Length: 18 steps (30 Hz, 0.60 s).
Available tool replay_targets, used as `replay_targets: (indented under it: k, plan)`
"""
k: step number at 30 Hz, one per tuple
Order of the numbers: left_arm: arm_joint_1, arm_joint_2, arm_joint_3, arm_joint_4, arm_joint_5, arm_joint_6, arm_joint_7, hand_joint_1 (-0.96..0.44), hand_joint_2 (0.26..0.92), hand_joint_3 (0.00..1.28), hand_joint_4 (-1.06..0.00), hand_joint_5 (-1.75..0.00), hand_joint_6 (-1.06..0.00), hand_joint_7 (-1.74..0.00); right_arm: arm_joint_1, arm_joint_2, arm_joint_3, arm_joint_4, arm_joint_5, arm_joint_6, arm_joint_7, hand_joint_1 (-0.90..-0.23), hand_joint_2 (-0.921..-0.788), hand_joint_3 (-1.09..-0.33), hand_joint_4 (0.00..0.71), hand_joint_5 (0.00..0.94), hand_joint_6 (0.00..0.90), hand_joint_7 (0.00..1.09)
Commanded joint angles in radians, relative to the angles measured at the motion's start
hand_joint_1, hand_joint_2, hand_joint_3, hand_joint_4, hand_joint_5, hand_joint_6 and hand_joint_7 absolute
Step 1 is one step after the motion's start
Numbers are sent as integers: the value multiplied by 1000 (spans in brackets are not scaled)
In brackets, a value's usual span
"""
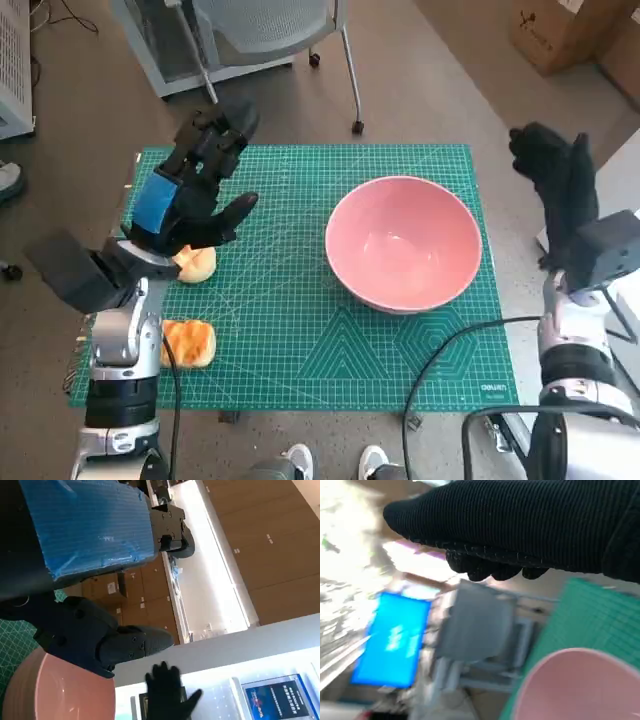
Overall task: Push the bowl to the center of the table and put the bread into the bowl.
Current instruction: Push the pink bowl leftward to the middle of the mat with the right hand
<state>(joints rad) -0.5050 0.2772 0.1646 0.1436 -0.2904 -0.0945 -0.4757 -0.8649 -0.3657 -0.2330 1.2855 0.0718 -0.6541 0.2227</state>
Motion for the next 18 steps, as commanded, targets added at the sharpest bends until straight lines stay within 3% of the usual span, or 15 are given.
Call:
replay_targets:
  k: [1,9,12,18]
  plan:
    - [12,13,3,-19,-2,9,3,-472,738,557,-24,-140,1,-527,34,35,-10,30,-1,82,-24,-558,-921,-747,109,0,242,2]
    - [25,19,7,-38,-6,18,1,-471,735,560,-24,-139,1,-527,41,80,-11,39,-9,143,-61,-533,-921,-761,120,6,263,12]
    - [32,24,11,-43,-10,22,-2,-466,734,562,-24,-138,1,-527,43,99,0,45,-23,163,-82,-551,-921,-765,133,11,274,17]
    - [49,33,22,-58,-22,33,-6,-471,732,563,-26,-137,1,-529,39,137,-3,52,-21,202,-78,-594,-921,-752,146,13,286,21]
